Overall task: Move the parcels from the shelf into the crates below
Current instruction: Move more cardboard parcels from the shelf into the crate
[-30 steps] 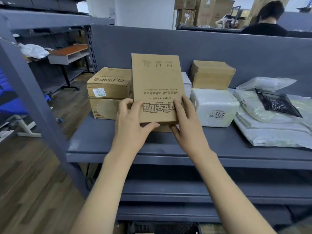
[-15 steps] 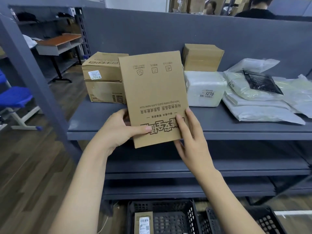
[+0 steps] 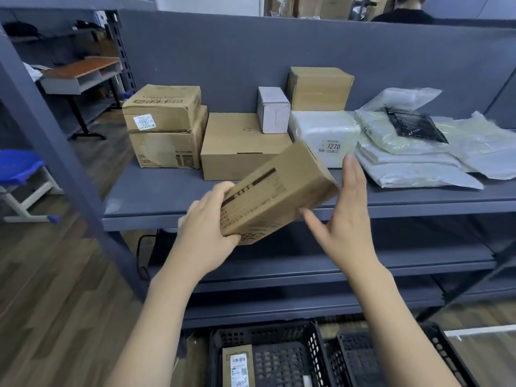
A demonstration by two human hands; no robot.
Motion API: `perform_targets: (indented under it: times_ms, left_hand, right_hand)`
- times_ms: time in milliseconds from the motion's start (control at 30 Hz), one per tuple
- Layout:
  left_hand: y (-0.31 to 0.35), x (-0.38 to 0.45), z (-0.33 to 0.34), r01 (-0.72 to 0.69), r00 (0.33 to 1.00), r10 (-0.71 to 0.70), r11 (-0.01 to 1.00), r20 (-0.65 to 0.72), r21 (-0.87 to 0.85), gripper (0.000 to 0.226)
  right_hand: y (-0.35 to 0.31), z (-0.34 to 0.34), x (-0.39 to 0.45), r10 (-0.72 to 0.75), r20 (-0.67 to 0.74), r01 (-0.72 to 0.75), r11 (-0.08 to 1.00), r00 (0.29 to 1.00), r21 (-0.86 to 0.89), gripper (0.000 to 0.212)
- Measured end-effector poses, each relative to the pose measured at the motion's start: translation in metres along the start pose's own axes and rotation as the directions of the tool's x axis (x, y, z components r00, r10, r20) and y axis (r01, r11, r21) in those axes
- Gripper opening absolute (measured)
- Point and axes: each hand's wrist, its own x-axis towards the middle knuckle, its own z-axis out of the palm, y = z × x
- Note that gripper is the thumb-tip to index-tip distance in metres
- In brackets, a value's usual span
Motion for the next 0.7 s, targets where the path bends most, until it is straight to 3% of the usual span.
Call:
perform_targets:
  times_ms: [67,167,333,467,600,700]
  left_hand:
    - [0.003,-0.002,0.002,-0.080,0.997,0.082,0.986,-0.012,0.145,0.078]
    - [0.006,-0.003,0.001,-0.165,0.980,0.192,0.937,-0.059,0.306,0.081]
    - [0.008,0.000,-0.005,-0.218,0.918,0.353,0.830,-0.181,0.513,0.082]
    - [0.012,-0.002,-0.003,-0.196,0.892,0.380,0.814,-0.246,0.546,0.075]
    - [0.006,-0.005,-0.003,-0.202,0.896,0.369,0.833,-0.247,0.515,0.074]
    - [0.001,-0.007,-0.009,-0.228,0.906,0.357,0.863,-0.226,0.451,0.072]
  right_hand:
    - [0.000,-0.008,0.002,-0.002,0.067,-0.002,0.998,0.998,0.064,0.095]
    - [-0.006,-0.021,0.003,0.099,0.205,-0.144,0.965,0.974,0.218,0.087]
    - [-0.009,-0.033,-0.001,0.170,0.204,-0.231,0.915,0.964,0.332,0.075]
    - [-0.007,-0.030,-0.005,0.138,0.241,-0.217,0.914,0.961,0.343,0.089]
    - [-0.009,-0.031,-0.007,0.080,0.194,-0.140,0.937,0.978,0.319,0.070]
    - [-0.008,-0.027,-0.014,0.063,0.097,-0.087,0.958,0.993,0.273,0.068]
